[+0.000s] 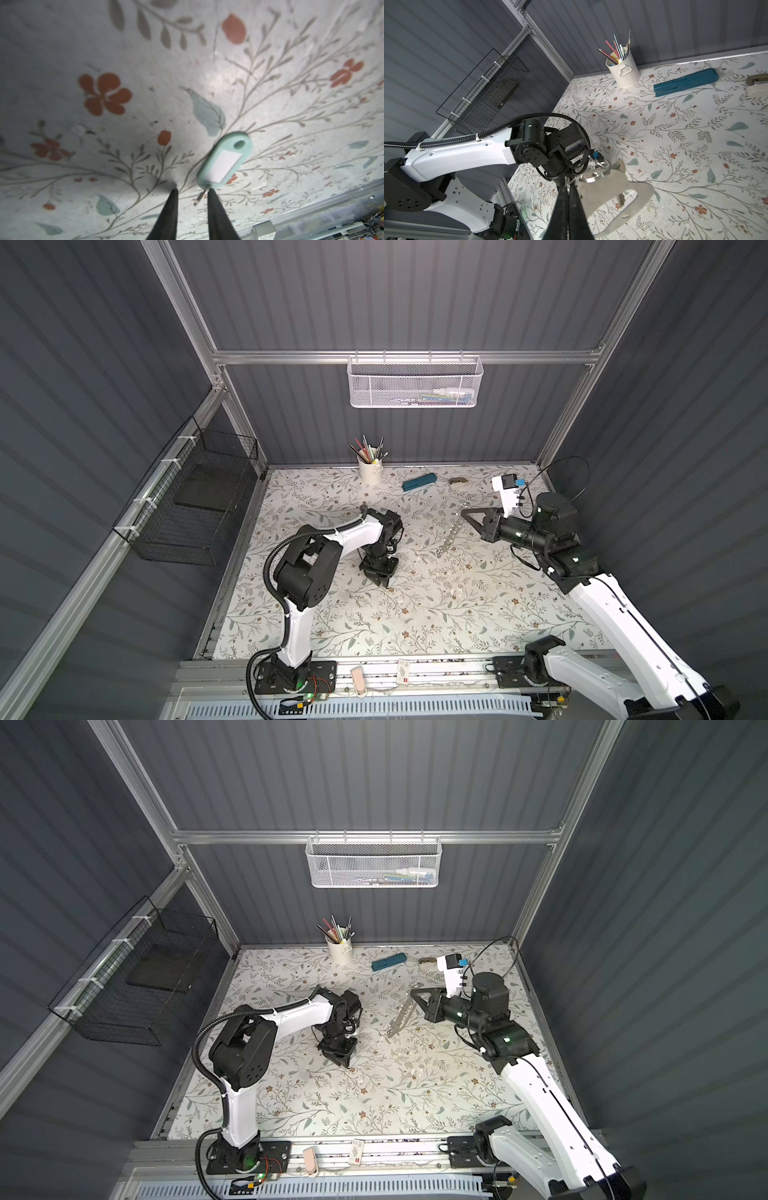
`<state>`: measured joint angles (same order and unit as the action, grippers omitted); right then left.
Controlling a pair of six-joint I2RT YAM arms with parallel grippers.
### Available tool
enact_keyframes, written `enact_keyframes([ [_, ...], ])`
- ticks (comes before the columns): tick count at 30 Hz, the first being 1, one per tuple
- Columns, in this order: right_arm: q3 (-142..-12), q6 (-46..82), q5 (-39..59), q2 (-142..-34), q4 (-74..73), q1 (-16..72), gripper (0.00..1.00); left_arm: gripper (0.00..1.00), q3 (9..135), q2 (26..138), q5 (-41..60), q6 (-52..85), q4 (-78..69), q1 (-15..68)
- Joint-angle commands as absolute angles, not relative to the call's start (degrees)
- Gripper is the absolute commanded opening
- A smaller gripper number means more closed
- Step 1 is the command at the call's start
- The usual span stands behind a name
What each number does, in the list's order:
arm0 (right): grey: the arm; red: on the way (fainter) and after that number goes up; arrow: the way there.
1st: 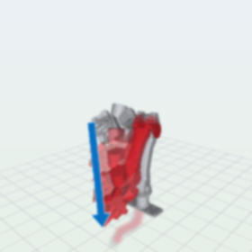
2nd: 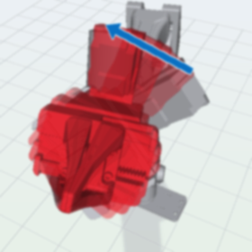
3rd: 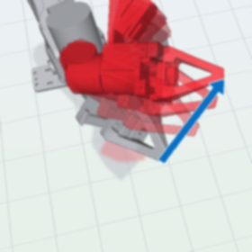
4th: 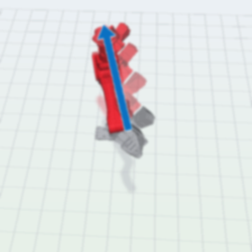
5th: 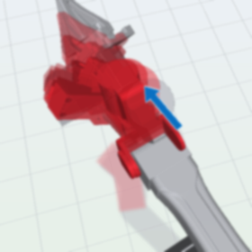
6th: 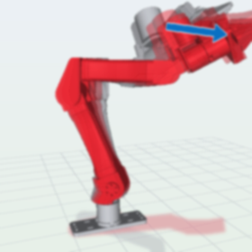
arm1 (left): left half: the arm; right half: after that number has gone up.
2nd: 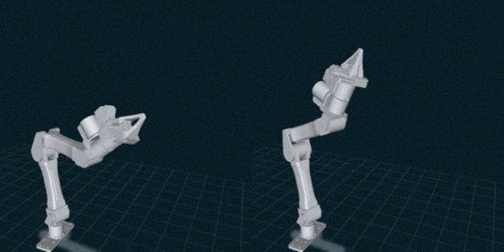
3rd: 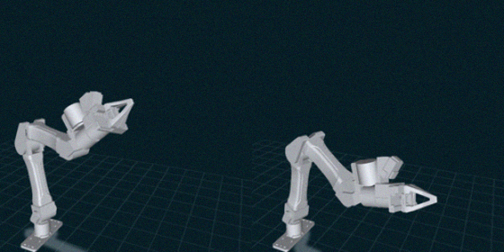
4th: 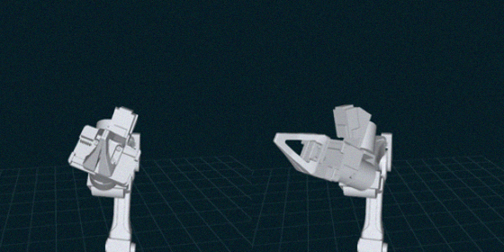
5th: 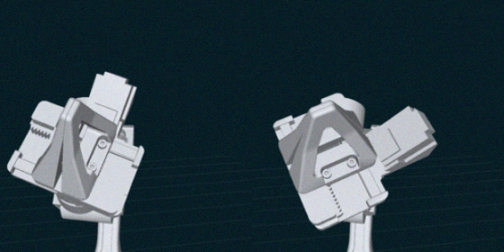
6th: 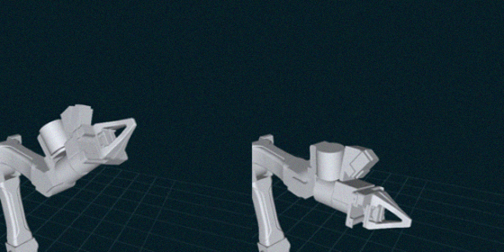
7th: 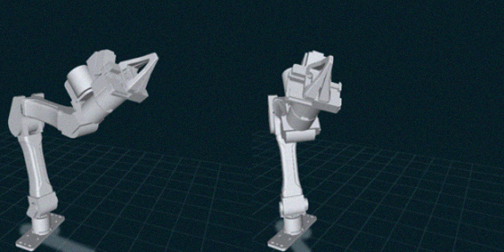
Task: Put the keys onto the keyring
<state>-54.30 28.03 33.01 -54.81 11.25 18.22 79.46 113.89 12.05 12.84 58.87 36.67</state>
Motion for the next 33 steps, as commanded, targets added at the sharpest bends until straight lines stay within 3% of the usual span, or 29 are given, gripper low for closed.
enact_keyframes([
  [1,-54.58,27.47,33.32,-54.46,10.37,18.52,0.04,0.32,78.11,108.17,13.95,16.54,56.49,34.66],
  [7,-55.1,27.76,33.83,-54.9,10.43,18.52,0.04,0.32,70.58,100.6,16.57,24.18,46.18,34.28],
  [20,-56.64,27.81,34.58,-55.33,11.77,18.59,0.04,0.34,40.8,81.31,15.89,45.39,9.68,35.8],
  [33,-58.6,27.51,34.71,-55.77,13.2,18.63,0.04,0.34,38.01,84.76,12.93,43.18,8.73,37.2],
])
